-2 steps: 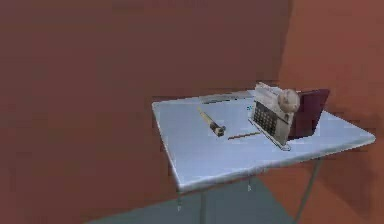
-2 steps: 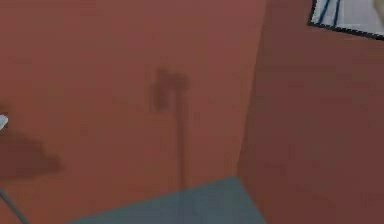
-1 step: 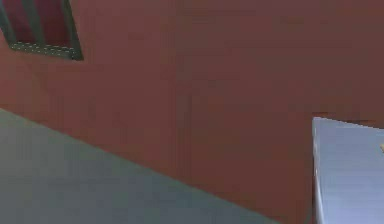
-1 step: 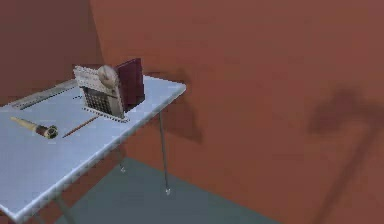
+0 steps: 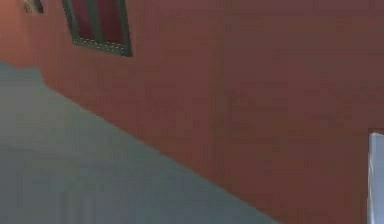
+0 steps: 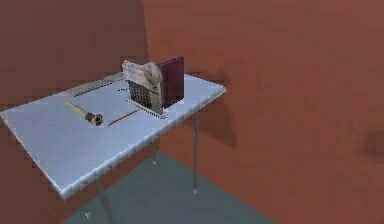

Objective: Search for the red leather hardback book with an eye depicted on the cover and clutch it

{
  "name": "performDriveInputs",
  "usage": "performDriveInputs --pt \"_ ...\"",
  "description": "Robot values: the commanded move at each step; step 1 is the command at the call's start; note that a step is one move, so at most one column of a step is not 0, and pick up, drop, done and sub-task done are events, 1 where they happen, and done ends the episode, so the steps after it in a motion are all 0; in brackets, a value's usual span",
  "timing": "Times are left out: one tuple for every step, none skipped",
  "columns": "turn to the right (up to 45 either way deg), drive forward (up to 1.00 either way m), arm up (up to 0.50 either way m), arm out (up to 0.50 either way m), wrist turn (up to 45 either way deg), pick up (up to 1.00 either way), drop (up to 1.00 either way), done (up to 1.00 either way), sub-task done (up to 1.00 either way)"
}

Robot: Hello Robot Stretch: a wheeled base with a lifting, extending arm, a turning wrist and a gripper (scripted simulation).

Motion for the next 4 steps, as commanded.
performDriveInputs --pt "45.0 0.00 0.00 0.00 0.0 0.00 0.00 0.00 0.00" --pt "45.0 0.00 0.00 0.00 0.0 0.00 0.00 0.00 0.00" --pt "21.0 0.00 0.00 0.00 0.0 0.00 0.00 0.00 0.00" --pt "0.0 0.80 0.00 0.00 0.0 0.00 0.00 0.00 0.00"
